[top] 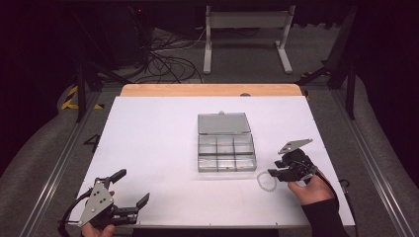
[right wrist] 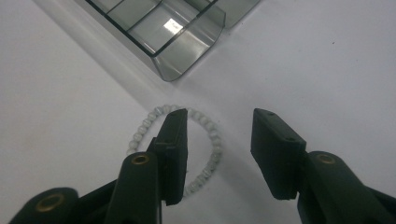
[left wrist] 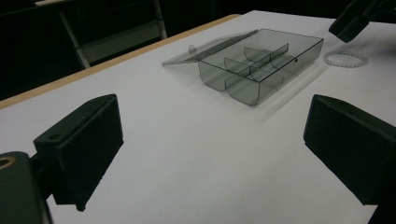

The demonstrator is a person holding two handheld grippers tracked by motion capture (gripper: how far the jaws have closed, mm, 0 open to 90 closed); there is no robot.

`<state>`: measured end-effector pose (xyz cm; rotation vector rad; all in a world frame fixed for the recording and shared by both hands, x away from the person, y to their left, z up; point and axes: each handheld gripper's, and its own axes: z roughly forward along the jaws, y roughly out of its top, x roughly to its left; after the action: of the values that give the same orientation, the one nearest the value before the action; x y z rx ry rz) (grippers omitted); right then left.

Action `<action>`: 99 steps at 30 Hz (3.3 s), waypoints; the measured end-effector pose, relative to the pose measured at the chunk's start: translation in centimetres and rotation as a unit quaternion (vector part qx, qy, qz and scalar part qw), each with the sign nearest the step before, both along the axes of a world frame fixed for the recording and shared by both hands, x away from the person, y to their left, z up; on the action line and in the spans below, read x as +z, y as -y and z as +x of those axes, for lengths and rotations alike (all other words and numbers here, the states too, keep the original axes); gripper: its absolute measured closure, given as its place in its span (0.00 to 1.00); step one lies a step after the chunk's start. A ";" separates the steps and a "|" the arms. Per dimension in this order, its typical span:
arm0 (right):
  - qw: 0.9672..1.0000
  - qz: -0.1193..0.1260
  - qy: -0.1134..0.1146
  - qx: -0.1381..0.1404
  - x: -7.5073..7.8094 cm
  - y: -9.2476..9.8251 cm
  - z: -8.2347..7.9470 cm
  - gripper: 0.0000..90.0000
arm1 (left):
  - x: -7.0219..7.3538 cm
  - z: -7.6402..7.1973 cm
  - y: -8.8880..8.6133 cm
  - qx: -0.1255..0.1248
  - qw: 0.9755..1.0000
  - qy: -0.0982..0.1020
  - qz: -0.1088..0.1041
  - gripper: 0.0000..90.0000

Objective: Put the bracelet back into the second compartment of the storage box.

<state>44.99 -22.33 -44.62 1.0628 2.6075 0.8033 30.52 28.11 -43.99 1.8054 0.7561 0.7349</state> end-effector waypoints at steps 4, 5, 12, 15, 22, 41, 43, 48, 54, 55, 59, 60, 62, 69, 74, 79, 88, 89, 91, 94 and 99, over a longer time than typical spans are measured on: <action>1.000 -0.010 -0.010 0.000 -0.3 -0.1 0.1 0.68 | 0.0 0.0 0.0 0.000 1.000 0.001 0.002 0.06; 1.000 -0.016 -0.013 0.001 -0.5 -0.2 0.2 0.70 | 0.0 0.0 0.0 0.000 1.000 0.000 0.002 0.06; 0.999 -0.025 -0.022 0.002 -0.8 -0.5 0.2 0.74 | 0.0 0.0 0.0 0.002 1.000 0.002 0.001 0.06; 0.999 -0.031 -0.028 0.003 -1.1 -0.7 0.3 0.76 | 0.0 0.0 0.0 0.001 1.000 0.000 0.001 0.06; 0.999 -0.040 -0.033 0.002 -1.5 -0.9 0.4 0.85 | 0.0 0.0 0.0 0.002 1.000 -0.001 0.001 0.06; 0.998 -0.044 -0.041 -0.014 -1.8 -1.0 0.5 0.96 | 0.0 0.0 0.0 0.002 1.000 -0.001 0.001 0.06; 0.998 -0.042 -0.038 -0.014 -1.8 -1.0 0.5 0.96 | 0.0 0.0 0.0 0.002 1.000 -0.001 0.001 0.06; 0.999 -0.033 -0.027 -0.015 -1.3 -0.8 0.2 0.96 | 0.0 0.0 0.0 0.003 1.000 0.000 0.001 0.06; 1.000 -0.004 -0.002 -0.013 0.2 -0.3 -0.5 0.96 | 0.0 0.0 0.0 0.003 1.000 0.002 0.003 0.06; 1.000 0.000 0.002 -0.013 0.3 -0.2 -0.6 0.96 | 0.0 0.0 0.0 0.003 1.000 0.002 0.003 0.06; 1.000 0.018 0.018 -0.010 1.4 0.1 -1.2 0.96 | 0.0 0.0 0.0 0.002 1.000 0.000 0.002 0.06; 1.000 0.020 0.022 -0.010 1.5 0.1 -1.4 0.96 | 0.0 0.0 0.0 0.002 1.000 0.000 0.002 0.06; 0.999 0.029 0.030 -0.007 2.0 0.2 -1.7 0.96 | 0.0 0.0 0.0 0.002 1.000 0.000 0.002 0.06; 0.997 0.049 0.059 0.001 3.1 0.3 -2.5 0.96 | 0.0 0.0 0.0 0.002 1.000 0.000 0.001 0.06; 0.995 0.063 0.079 0.010 3.6 0.4 -3.0 0.96 | 0.0 0.0 0.0 0.002 1.000 0.002 0.004 0.06; 0.989 0.084 0.119 0.014 4.3 0.5 -3.7 0.96 | 0.0 0.0 0.0 0.003 1.000 0.000 0.001 0.06; 0.983 0.103 0.153 0.020 5.0 0.7 -4.4 0.96 | 0.0 0.0 0.0 0.003 1.000 0.000 0.001 0.06; 0.982 0.104 0.157 0.018 5.1 0.7 -4.5 0.96 | 0.0 0.0 0.0 0.003 1.000 0.000 0.001 0.06; 0.981 0.109 0.161 0.018 5.2 0.8 -4.6 0.96 | 0.0 0.0 0.0 0.003 1.000 0.000 0.001 0.06; 0.980 0.115 0.163 0.014 5.3 0.9 -4.6 0.96 | 0.0 0.0 0.0 0.003 1.000 -0.001 0.001 0.06; 0.979 0.115 0.165 0.014 5.4 0.8 -4.5 0.96 | 0.0 0.0 0.0 0.004 1.000 -0.001 0.001 0.06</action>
<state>40.49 -23.17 -39.20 0.8606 2.2953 1.1993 30.55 28.09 -43.99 1.8063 0.7638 0.7390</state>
